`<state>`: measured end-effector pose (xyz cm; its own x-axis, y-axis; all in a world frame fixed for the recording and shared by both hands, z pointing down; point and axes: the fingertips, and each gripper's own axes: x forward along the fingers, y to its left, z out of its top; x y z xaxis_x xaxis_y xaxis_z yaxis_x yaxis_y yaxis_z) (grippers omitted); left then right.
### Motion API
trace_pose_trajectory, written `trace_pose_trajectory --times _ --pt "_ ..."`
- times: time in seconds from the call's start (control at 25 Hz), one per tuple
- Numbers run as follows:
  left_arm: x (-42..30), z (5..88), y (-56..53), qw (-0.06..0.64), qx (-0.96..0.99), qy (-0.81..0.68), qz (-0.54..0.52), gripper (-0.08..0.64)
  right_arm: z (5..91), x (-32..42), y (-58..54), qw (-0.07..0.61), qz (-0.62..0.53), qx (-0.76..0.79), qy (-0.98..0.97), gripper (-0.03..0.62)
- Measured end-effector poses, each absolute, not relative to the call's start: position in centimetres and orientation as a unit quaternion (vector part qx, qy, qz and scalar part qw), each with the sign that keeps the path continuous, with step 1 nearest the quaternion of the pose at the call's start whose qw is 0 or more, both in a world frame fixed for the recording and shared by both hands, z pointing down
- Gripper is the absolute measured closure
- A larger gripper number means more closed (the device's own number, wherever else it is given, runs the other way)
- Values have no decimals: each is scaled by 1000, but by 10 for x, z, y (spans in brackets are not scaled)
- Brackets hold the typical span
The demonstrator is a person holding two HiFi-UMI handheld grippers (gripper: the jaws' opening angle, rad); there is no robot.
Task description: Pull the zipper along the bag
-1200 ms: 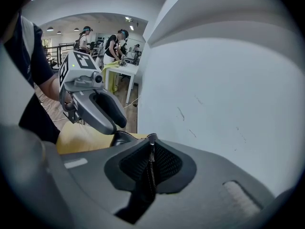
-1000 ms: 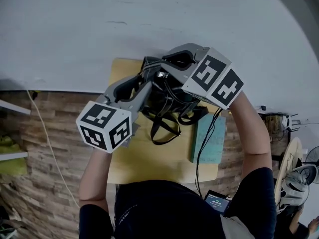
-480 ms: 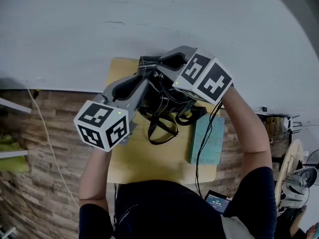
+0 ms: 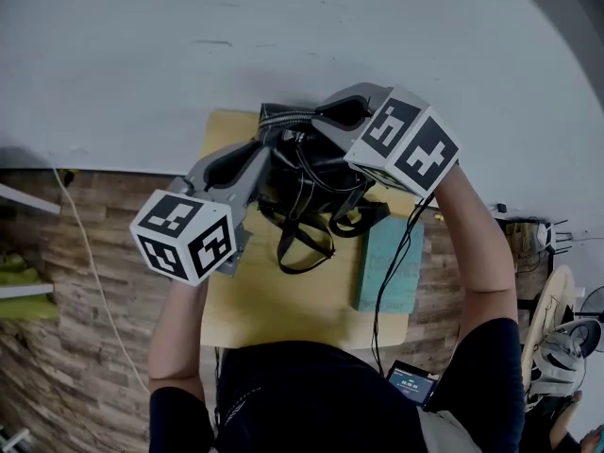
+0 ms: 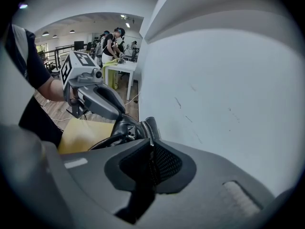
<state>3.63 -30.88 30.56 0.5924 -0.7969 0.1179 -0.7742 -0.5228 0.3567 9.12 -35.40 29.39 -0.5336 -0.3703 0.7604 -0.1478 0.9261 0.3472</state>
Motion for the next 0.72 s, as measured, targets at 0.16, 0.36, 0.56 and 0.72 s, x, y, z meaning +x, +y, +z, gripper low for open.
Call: trace_pose_trajectory --times 0.16,0.36,0.56,0.72 --pt "37 304 -308 185 870 -457 -26 494 289 110 -356 460 -117 161 -865 560" --pt "36 305 -310 185 868 -461 -25 492 284 134 -359 457 -108 183 -864 560" --pt "36 304 -310 181 866 -466 -18 492 282 153 -361 449 -100 202 -865 560" --pt "37 305 -310 179 864 -470 -15 492 283 164 -362 447 -95 211 -864 560"
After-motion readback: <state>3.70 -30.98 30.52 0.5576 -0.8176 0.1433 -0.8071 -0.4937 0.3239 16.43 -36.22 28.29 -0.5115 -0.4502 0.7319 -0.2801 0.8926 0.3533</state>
